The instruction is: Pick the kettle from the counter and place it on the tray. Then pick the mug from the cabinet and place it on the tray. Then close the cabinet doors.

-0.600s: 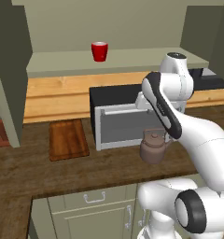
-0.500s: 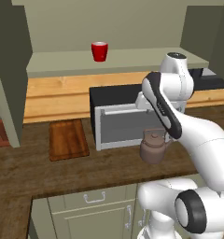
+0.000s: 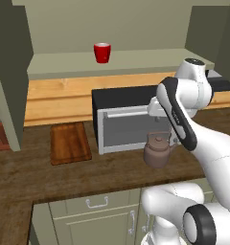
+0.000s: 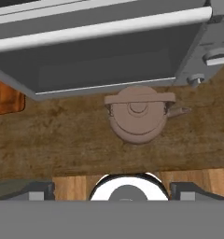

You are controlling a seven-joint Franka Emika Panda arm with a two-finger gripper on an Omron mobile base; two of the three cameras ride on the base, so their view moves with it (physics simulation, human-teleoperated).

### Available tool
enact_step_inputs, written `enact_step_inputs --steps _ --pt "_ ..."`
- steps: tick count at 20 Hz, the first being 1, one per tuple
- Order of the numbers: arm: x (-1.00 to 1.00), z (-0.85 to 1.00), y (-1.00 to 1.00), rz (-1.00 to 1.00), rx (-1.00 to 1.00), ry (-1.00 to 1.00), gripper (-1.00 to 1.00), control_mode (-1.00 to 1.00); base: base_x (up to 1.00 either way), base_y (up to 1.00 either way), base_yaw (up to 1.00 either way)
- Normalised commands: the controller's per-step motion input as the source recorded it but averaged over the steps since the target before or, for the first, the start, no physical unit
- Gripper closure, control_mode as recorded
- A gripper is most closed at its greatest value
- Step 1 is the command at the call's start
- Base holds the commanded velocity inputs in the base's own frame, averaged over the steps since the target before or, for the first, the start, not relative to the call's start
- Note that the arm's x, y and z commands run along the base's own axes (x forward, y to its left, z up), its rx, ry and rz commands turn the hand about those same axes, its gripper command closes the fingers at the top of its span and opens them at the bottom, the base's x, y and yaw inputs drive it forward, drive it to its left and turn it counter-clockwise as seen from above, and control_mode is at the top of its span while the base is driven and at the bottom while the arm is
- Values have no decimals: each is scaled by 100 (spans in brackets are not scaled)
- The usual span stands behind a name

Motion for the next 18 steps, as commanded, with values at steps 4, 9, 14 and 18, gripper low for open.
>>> enact_step_inputs --steps 4,9,14,18 --pt "-18 -21 -17 -33 8 0 -100 -100 0 0 0" --pt "-3 -25 -17 -27 9 2 -100 -100 0 0 0" --pt "13 -25 -7 -16 7 11 -100 -100 0 0 0" --pt "31 -21 -3 -3 7 12 -100 -100 0 0 0"
